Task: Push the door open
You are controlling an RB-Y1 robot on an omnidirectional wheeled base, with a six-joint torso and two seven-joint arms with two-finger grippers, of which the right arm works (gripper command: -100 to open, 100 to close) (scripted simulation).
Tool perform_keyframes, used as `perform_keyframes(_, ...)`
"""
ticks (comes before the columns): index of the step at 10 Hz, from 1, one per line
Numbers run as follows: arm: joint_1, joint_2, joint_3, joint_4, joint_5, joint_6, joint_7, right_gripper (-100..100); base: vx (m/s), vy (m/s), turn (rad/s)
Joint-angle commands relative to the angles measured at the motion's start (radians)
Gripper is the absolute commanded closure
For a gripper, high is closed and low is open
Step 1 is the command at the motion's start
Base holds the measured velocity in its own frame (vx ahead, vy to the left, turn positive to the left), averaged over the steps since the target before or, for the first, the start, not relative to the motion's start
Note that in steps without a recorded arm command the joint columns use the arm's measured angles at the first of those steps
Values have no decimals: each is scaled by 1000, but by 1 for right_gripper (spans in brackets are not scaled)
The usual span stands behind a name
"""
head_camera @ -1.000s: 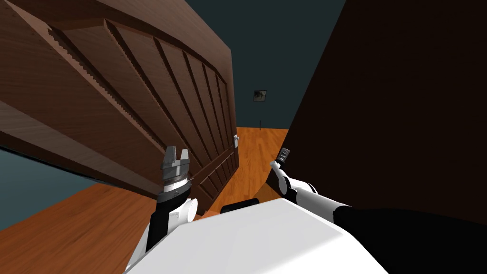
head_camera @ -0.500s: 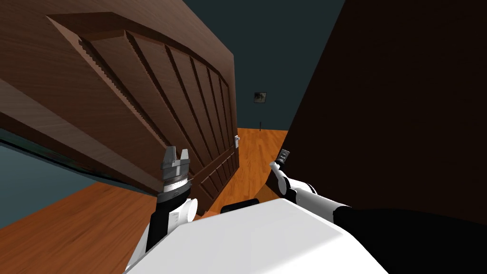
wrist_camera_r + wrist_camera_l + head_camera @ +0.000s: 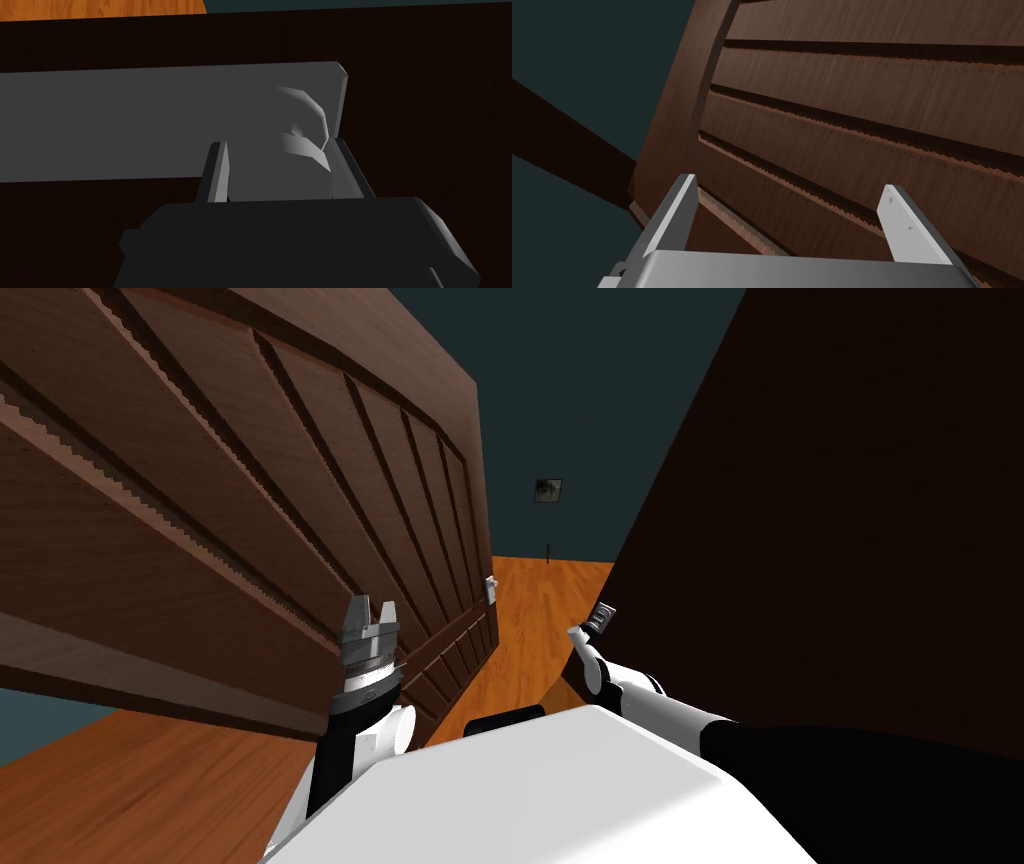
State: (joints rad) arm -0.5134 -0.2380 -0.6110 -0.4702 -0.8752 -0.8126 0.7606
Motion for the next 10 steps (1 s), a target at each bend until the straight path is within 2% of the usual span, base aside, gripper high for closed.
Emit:
perform_keyframes(1,-6,0,-24,1,-25,-33,33,100,151,-178,33)
perform_keyframes(4,-15,5,-57,3,-60,-73,77,100,165,-149,18)
perform_keyframes(6,-9,9,-57,-13,-60,-64,83,100,58,-56,-8)
perform_keyframes(7,-8,0,-70,-11,-73,-82,90,100,86,-72,-10)
perform_keyframes(8,-8,0,-70,-11,-73,-82,90,100,103,-86,-5)
perform_keyframes(10,-1,-7,-92,-14,-95,-106,106,100,150,-117,-21)
